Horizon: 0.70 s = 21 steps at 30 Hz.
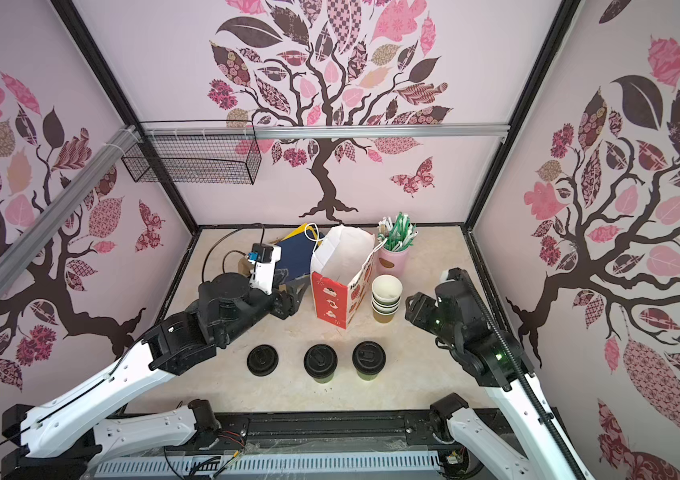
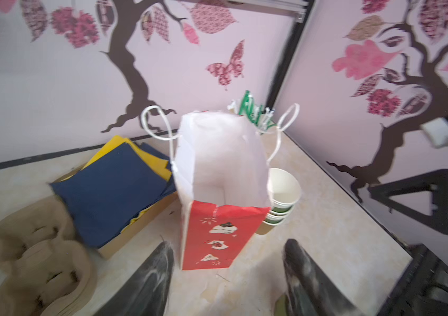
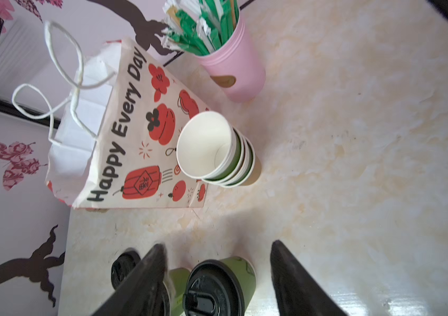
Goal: Pack the takeout coffee
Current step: 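Release the lid and raise both grippers away from the cups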
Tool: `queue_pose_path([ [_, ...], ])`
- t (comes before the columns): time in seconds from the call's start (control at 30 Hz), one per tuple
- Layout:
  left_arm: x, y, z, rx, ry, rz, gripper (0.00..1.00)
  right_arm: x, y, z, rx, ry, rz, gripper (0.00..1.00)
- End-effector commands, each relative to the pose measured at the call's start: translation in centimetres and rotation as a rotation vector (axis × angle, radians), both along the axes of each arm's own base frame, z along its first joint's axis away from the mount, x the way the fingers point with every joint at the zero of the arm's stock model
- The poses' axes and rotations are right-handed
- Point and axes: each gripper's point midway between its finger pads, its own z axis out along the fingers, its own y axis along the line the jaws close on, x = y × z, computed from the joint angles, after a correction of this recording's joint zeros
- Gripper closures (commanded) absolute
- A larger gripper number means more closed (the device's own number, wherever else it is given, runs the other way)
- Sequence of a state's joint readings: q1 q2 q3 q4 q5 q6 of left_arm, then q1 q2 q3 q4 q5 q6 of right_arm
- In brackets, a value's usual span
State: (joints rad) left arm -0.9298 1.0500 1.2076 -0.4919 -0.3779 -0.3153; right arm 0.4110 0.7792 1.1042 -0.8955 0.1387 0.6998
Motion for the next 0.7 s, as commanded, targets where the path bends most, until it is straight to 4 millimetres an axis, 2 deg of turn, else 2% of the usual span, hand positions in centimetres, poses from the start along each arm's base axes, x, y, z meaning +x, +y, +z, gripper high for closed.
queue_pose_path([
  [0.0,2.1,4.3,-0.7,0.031,0.072,0.187,0.32,1.8,-0.8,2.3,-0.104,-0.053,-0.021,0.35],
  [0.13,4.1,8.9,-3.2,-0.007,0.207,0.335,0.32,3.2,0.3,3.0,-0.112,-0.059,0.018,0.34],
  [0.27,5.3,11.8,-5.6,-0.084,0.323,0.413,0.32,3.9,0.7,2.3,-0.116,-0.044,0.027,0.34],
  [0.43,6.8,13.6,-8.5,-0.158,0.455,0.438,0.32,4.3,1.0,1.2,-0.115,-0.023,0.024,0.34],
  [0.67,8.9,13.8,-9.2,-0.152,0.442,0.431,0.28,5.1,1.6,-0.1,-0.090,0.005,0.020,0.33],
])
